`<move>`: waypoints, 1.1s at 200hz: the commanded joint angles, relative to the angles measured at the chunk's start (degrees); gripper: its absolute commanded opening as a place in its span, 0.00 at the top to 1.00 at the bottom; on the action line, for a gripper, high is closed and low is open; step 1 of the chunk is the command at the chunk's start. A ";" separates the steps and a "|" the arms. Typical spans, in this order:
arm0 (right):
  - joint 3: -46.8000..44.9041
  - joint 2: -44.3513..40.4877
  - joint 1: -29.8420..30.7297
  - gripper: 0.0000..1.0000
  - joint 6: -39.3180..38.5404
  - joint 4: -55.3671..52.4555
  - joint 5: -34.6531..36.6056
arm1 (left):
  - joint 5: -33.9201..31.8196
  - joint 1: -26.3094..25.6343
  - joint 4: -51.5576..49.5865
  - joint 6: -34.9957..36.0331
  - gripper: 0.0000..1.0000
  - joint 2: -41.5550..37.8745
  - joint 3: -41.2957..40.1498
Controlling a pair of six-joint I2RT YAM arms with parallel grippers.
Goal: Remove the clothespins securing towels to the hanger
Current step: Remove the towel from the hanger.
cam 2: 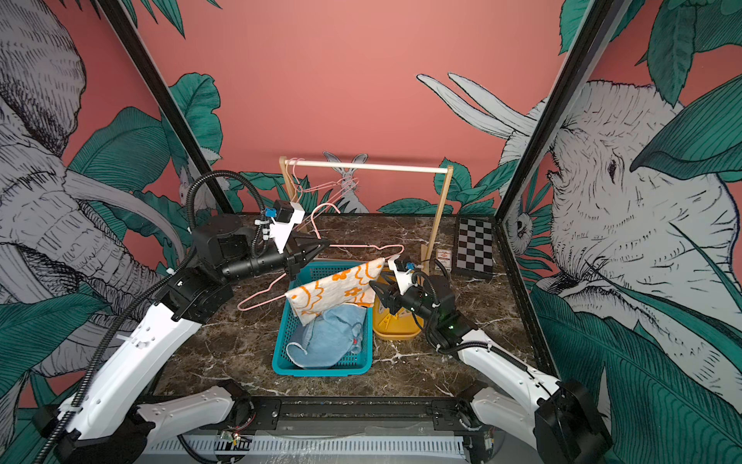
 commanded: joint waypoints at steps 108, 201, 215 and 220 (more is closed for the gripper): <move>1.97 -1.56 -0.09 0.68 -0.17 -0.59 -3.31 | -3.91 -0.24 2.38 -0.29 1.00 -2.44 -1.16; 3.54 -0.16 0.04 0.84 0.37 -1.33 -5.10 | -4.69 -0.18 2.55 -0.63 1.00 -3.41 -1.38; 3.72 0.02 0.04 0.89 0.29 -1.81 -4.89 | -4.96 -0.22 2.64 -0.50 1.00 -3.67 -1.42; 3.82 0.14 0.04 0.91 0.23 -2.01 -4.92 | -5.09 -0.19 2.69 -0.51 1.00 -3.74 -1.40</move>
